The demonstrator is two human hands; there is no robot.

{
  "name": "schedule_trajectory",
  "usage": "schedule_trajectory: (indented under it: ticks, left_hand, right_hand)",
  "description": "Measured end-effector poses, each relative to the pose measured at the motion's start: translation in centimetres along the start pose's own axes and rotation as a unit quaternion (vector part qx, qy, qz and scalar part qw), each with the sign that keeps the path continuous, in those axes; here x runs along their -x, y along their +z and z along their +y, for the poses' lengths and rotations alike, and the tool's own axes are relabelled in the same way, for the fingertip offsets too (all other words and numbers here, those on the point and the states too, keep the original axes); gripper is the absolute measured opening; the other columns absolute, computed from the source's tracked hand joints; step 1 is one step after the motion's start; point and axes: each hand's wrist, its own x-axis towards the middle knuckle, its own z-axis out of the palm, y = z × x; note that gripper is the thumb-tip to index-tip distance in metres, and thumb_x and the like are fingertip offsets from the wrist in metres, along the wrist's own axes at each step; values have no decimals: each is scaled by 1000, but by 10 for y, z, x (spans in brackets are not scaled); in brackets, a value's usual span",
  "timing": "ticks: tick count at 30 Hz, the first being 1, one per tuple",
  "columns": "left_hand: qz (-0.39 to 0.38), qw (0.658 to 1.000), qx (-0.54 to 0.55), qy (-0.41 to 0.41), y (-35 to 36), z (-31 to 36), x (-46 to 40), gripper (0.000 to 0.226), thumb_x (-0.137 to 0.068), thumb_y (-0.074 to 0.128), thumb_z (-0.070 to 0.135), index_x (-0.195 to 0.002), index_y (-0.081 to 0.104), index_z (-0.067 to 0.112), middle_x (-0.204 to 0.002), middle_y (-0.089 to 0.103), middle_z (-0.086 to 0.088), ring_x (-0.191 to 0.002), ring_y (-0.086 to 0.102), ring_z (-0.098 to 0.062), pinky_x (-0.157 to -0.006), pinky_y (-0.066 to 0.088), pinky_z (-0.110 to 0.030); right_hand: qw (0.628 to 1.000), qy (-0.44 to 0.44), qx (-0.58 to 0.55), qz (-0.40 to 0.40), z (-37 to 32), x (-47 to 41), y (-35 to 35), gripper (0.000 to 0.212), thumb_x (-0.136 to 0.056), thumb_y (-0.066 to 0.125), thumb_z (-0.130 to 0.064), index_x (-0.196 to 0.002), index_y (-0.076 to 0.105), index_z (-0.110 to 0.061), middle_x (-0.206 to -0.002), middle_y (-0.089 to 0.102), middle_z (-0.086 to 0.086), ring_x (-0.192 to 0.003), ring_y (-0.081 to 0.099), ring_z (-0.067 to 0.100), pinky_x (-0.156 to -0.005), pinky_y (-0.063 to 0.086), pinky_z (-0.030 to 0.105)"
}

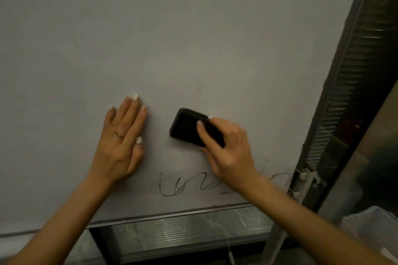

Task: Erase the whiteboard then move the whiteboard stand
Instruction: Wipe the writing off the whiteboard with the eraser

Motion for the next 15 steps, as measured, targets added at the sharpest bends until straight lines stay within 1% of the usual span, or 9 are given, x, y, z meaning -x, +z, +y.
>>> schedule_trajectory:
  ticks: [3, 4, 6, 7, 8, 11, 15]
  left_hand:
    - [-27, 995, -42, -86, -8, 5, 46, 58, -95, 25, 18, -151, 12, 13, -159, 2, -3, -146, 7, -24, -117, 3, -47]
    - [-37, 991, -60, -110, -10, 8, 62, 59, -94, 26, 18, -151, 11, 14, -160, 1, -3, -146, 6, -23, -116, 2, -47]
    - [-66, 984, -89, -139, -12, 15, 89, 56, -97, 22, 23, -151, 8, 16, -160, -1, -4, -146, 4, -21, -115, 0, -47]
    - [-85, 981, -96, -147, -13, 19, 100, 54, -99, 18, 26, -152, 6, 17, -160, -2, -4, -146, 2, -21, -115, -1, -46]
    - [-103, 977, -100, -156, -14, 21, 108, 54, -100, 15, 29, -152, 5, 17, -160, -3, -4, -147, 1, -20, -115, -1, -46]
    - [-143, 970, -104, -168, -16, 23, 117, 54, -101, 11, 32, -152, 3, 17, -159, -4, -4, -146, -1, -20, -115, -2, -44]
    - [-163, 966, -112, -166, -19, 22, 118, 54, -101, 11, 32, -152, 4, 16, -160, -4, -4, -146, 0, -20, -115, 0, -44]
  right_hand:
    - [999, -29, -23, -24, -34, 29, 25, 58, -79, 71, -4, -132, 48, -8, -126, 43, 15, -113, 48, 29, -91, 43, 39]
    - [998, -50, -27, -38, -44, 40, 33, 55, -81, 68, -4, -133, 48, -9, -126, 44, 15, -113, 48, 29, -90, 45, 39]
    - [992, -95, -30, -74, -58, 64, 44, 40, -93, 52, -5, -132, 49, -11, -126, 45, 14, -111, 48, 27, -90, 44, 38]
    - [988, -116, -28, -93, -63, 77, 47, 35, -98, 44, -6, -131, 49, -11, -125, 46, 14, -110, 49, 26, -92, 43, 37]
    - [983, -142, -26, -112, -66, 88, 51, 33, -100, 41, -8, -131, 50, -11, -124, 47, 13, -109, 49, 25, -94, 41, 36]
    - [969, -195, -25, -150, -68, 110, 56, 31, -99, 48, -10, -130, 52, -11, -120, 49, 12, -105, 52, 23, -96, 39, 36]
    - [953, -255, -29, -162, -56, 98, 47, 31, -100, 41, -8, -130, 49, -6, -119, 48, 15, -106, 51, 25, -93, 44, 36]
